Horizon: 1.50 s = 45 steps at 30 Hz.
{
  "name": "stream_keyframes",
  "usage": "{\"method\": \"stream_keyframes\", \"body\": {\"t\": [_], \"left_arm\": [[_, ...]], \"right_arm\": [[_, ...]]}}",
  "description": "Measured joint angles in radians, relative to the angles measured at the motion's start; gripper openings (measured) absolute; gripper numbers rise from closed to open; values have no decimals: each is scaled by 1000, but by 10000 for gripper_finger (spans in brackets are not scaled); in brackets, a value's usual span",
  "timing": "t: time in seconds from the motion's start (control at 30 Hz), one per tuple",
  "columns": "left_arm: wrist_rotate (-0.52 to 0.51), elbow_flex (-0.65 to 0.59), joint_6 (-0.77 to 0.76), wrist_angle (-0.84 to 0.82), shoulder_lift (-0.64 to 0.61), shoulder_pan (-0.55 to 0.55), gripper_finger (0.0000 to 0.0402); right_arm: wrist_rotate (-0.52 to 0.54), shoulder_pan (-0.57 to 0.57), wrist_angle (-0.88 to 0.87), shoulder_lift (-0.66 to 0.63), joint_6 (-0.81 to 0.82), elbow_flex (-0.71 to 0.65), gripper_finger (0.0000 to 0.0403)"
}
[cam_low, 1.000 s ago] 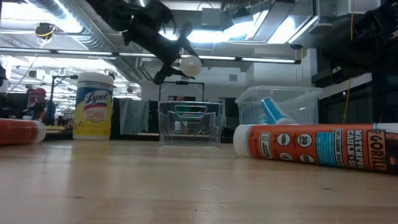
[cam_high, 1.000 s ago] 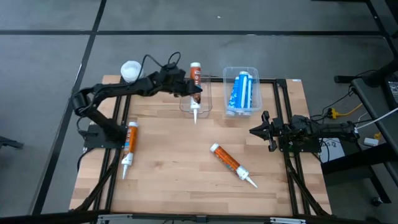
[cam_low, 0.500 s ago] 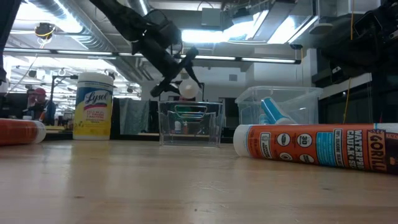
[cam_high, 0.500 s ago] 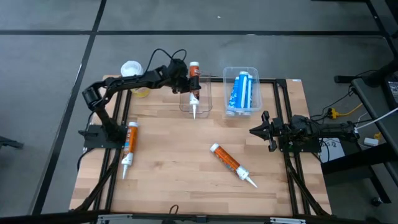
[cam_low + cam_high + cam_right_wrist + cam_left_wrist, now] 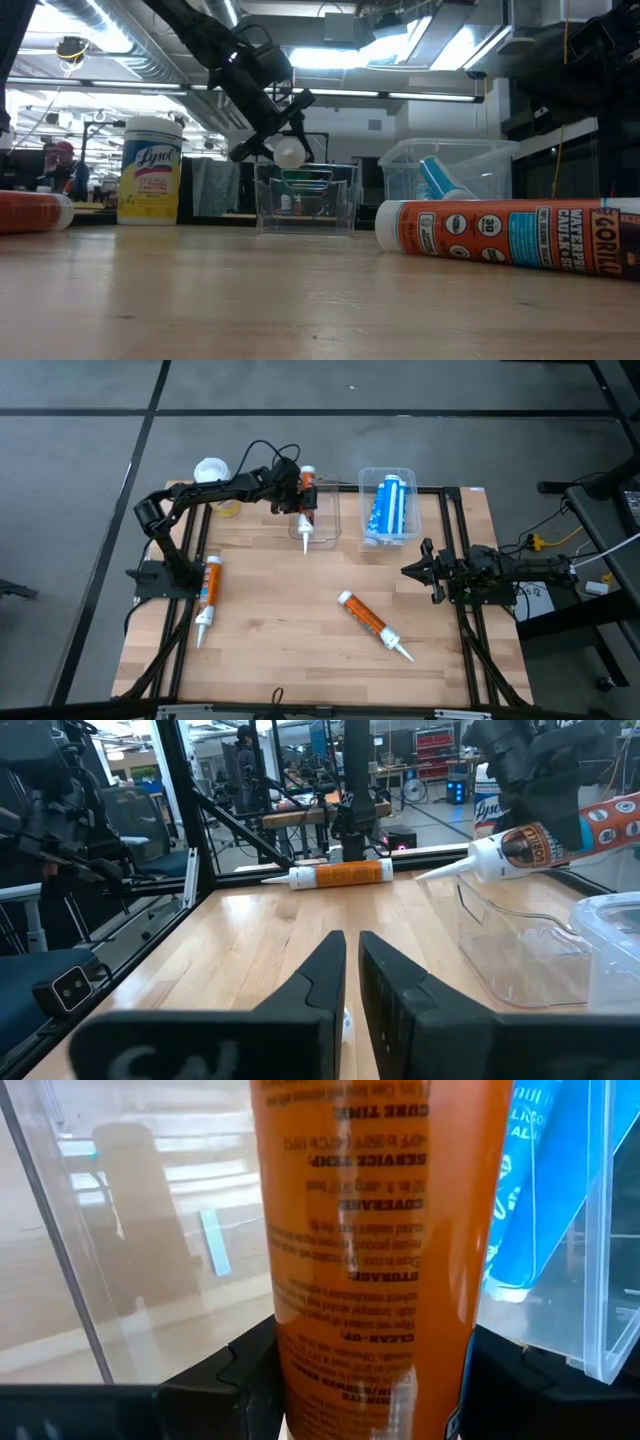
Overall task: Pick & place silicon tubes, Sealant and Lysol wipes
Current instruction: Put the middle orange sealant into the left transparent bin
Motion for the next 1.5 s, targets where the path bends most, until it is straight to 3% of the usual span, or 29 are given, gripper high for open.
{"method": "stream_keyframes", "body": {"t": [0.37,1.5], "left_arm": [[-3,2,-6,-91,-1,0,214],[-27,0,-46,-94,-1,-1,238]], "right_arm": [[0,0,0,0,0,0,35],[0,0,0,0,0,0,35]]}}
